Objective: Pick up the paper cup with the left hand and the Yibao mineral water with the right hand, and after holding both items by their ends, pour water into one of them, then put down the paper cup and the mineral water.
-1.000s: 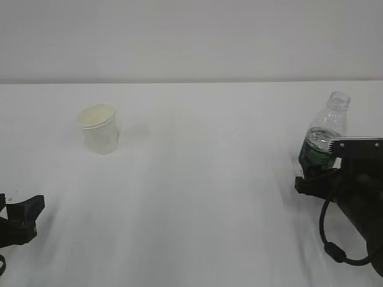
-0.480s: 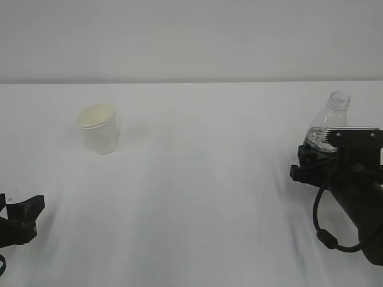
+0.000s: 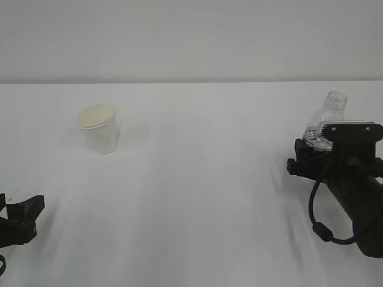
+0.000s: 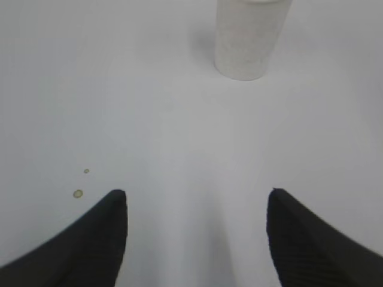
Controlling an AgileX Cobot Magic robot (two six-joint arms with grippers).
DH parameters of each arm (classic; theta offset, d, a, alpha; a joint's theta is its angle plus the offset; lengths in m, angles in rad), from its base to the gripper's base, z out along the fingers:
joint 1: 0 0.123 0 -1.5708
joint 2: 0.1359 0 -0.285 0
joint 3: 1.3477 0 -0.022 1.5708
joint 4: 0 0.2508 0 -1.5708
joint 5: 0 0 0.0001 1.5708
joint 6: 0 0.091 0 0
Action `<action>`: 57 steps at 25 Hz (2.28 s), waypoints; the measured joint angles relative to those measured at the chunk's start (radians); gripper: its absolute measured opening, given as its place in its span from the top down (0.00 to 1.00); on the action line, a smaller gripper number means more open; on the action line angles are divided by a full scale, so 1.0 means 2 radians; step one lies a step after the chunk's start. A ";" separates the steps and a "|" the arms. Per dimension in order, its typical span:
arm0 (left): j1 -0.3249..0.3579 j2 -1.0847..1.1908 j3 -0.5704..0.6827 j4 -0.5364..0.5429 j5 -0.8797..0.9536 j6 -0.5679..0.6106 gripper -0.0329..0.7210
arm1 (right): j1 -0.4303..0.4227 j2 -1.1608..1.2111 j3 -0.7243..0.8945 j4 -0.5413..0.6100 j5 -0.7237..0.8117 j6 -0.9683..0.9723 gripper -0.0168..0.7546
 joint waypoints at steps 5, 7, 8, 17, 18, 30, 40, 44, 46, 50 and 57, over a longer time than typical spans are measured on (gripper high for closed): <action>0.000 0.000 0.000 0.000 0.000 0.001 0.27 | 0.000 0.000 -0.004 0.000 0.000 -0.001 0.21; 0.000 0.000 0.000 0.000 0.000 0.001 0.27 | 0.000 0.000 -0.006 0.000 0.000 -0.001 0.21; 0.000 0.000 0.000 0.000 0.000 0.001 0.27 | 0.000 0.001 -0.007 0.000 0.000 -0.001 0.21; 0.000 0.000 0.000 0.000 0.000 0.001 0.28 | 0.000 0.001 -0.011 0.000 0.007 -0.006 0.21; 0.000 0.000 0.000 0.000 0.000 0.001 0.28 | 0.000 0.001 -0.011 0.000 0.007 -0.007 0.21; 0.000 0.000 0.000 0.000 0.000 0.001 0.28 | 0.000 0.001 -0.013 0.002 0.023 -0.011 0.21; 0.000 0.000 0.000 0.000 0.000 0.001 0.28 | 0.000 0.001 -0.013 0.002 0.036 -0.017 0.21; 0.000 0.000 0.000 0.000 0.000 0.001 0.28 | 0.000 0.001 -0.013 0.002 0.037 -0.021 0.21; 0.000 0.000 0.000 0.000 0.000 0.001 0.29 | 0.000 0.001 -0.013 0.002 0.037 -0.024 0.21; 0.000 0.000 0.000 0.000 0.000 0.001 0.29 | 0.000 0.001 -0.013 0.002 0.037 -0.028 0.21; 0.000 0.000 0.000 0.001 0.000 0.001 0.29 | 0.000 0.001 -0.013 0.002 0.037 -0.033 0.26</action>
